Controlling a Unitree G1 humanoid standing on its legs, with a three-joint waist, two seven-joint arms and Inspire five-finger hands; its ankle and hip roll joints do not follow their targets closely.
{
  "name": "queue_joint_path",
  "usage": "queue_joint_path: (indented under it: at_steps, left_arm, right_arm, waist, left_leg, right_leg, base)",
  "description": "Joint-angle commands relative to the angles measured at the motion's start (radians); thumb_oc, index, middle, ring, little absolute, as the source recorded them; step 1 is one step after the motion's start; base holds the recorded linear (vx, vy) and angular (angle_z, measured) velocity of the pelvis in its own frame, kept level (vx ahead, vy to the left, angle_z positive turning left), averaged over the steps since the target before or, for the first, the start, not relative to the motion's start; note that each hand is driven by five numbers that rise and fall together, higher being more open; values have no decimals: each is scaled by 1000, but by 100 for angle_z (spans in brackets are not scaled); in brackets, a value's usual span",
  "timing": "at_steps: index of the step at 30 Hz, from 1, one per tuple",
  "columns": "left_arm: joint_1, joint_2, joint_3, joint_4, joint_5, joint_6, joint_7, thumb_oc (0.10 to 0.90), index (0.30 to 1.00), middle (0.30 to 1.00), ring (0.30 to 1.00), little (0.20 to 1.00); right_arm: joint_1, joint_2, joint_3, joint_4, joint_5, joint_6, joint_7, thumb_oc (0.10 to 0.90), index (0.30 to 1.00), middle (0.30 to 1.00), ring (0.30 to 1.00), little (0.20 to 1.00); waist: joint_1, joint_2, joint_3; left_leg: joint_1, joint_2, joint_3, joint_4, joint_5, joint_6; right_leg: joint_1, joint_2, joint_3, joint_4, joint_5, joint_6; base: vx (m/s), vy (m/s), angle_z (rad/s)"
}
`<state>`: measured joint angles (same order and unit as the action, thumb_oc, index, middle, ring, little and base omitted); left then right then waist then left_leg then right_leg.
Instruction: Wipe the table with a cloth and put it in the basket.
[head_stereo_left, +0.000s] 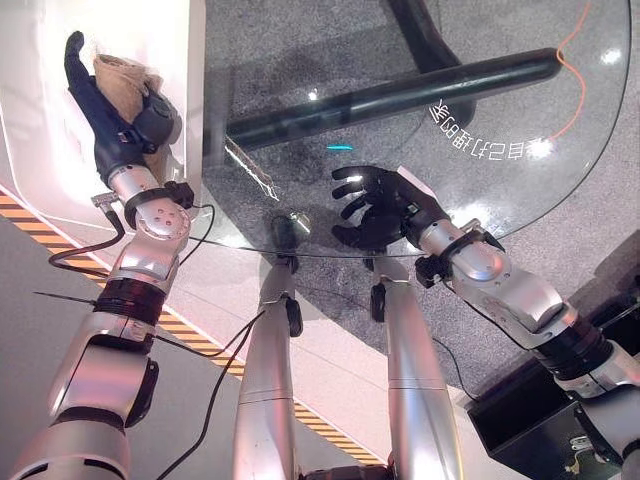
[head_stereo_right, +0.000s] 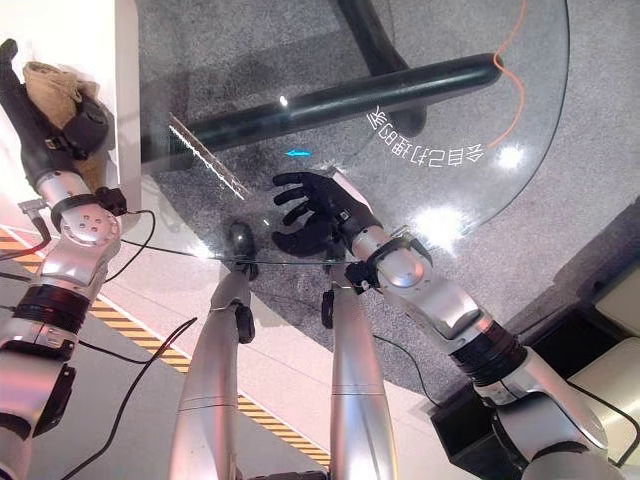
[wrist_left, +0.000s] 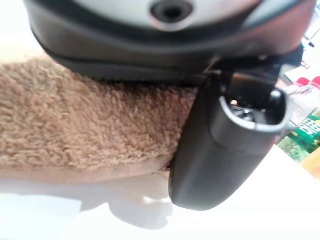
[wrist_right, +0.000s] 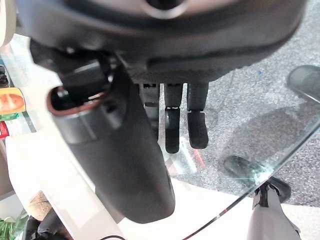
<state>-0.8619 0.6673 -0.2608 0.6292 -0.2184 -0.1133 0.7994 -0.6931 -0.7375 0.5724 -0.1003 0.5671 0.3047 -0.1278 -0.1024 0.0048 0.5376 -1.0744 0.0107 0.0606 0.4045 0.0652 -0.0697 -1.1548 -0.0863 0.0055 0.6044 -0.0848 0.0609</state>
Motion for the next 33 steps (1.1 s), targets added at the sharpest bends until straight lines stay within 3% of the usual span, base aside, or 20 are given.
queue_joint_path:
  at_steps: [1, 12, 17, 26, 33]
  left_arm:
    - [-27, -5, 11, 30, -13, -25, -21, 800, 900, 900, 900, 900]
    - [56, 11, 68, -35, 45, -43, -17, 800, 900, 900, 900, 900]
    - [115, 28, 107, -93, 59, -21, -30, 800, 900, 900, 900, 900]
    - [198, 77, 186, -165, 36, -52, -17, 800, 900, 900, 900, 900]
    - [239, 102, 230, -234, 18, -79, -9, 800, 900, 900, 900, 900]
  right_arm:
    - [66, 30, 3, 40, -60, 14, -4, 800, 900, 900, 900, 900]
    - [146, 36, -34, -17, -113, 20, 20, 800, 900, 900, 900, 900]
    - [194, 37, -61, -74, -133, 28, 30, 800, 900, 900, 900, 900]
    - [242, 44, -85, -122, -169, 38, 46, 800, 900, 900, 900, 900]
    - [263, 39, -94, -152, -169, 36, 42, 800, 900, 900, 900, 900]
  waist:
    - [6, -6, -18]
    - [15, -2, -18]
    - [25, 4, -18]
    - [44, 19, -18]
    - [54, 15, -18]
  left_leg:
    - [-37, -71, 46, 100, -78, 7]
    - [48, -68, 51, 84, -93, 11]
    - [105, -71, 48, 67, -99, 18]
    - [197, -77, 44, 43, -106, 22]
    - [274, -81, 39, 19, -109, 28]
  right_leg:
    - [25, 48, -50, -154, 109, 25]
    - [106, 39, -60, -182, 102, 25]
    - [158, 30, -70, -194, 96, 28]
    - [247, 16, -85, -196, 77, 29]
    - [324, 19, -94, -202, 62, 26]
  base:
    - [0, 0, 0]
    - [-1, -4, 0]
    - [-13, -34, 0]
    - [-23, -21, 5]
    - [-18, -40, 4]
